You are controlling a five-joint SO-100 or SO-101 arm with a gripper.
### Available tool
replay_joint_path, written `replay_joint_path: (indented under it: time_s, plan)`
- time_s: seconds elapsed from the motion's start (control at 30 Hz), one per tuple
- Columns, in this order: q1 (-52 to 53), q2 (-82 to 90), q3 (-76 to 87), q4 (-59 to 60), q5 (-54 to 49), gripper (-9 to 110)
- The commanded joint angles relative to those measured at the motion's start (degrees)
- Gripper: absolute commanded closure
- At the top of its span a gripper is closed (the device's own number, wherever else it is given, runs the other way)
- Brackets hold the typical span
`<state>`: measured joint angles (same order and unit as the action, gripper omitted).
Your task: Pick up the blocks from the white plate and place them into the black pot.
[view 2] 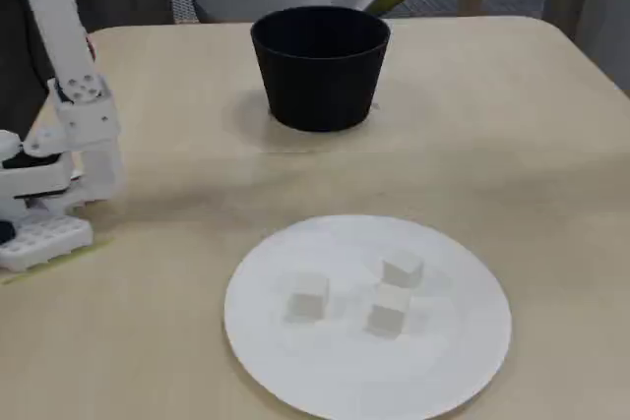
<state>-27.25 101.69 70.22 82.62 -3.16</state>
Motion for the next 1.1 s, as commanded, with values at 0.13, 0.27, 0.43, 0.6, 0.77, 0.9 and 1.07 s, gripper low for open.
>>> replay_joint_path:
  time_s: [0.13, 0.27, 0.43, 0.6, 0.77, 0.9, 1.07]
  plan:
    - [-8.35, 13.18, 33.93, -23.99, 3.34, 104]
    - [-7.91, 10.55, 37.09, -29.44, 1.67, 104]
    - [-7.65, 5.10, 35.95, -36.04, 1.67, 104]
    - [-5.89, 4.48, 35.42, -37.27, 2.46, 104]
    - [-5.19, 4.57, 35.42, -35.16, 1.85, 71]
    - [-4.57, 4.83, 35.24, -34.01, 2.20, 71]
    - [-3.87, 5.45, 34.10, -32.08, 1.67, 76]
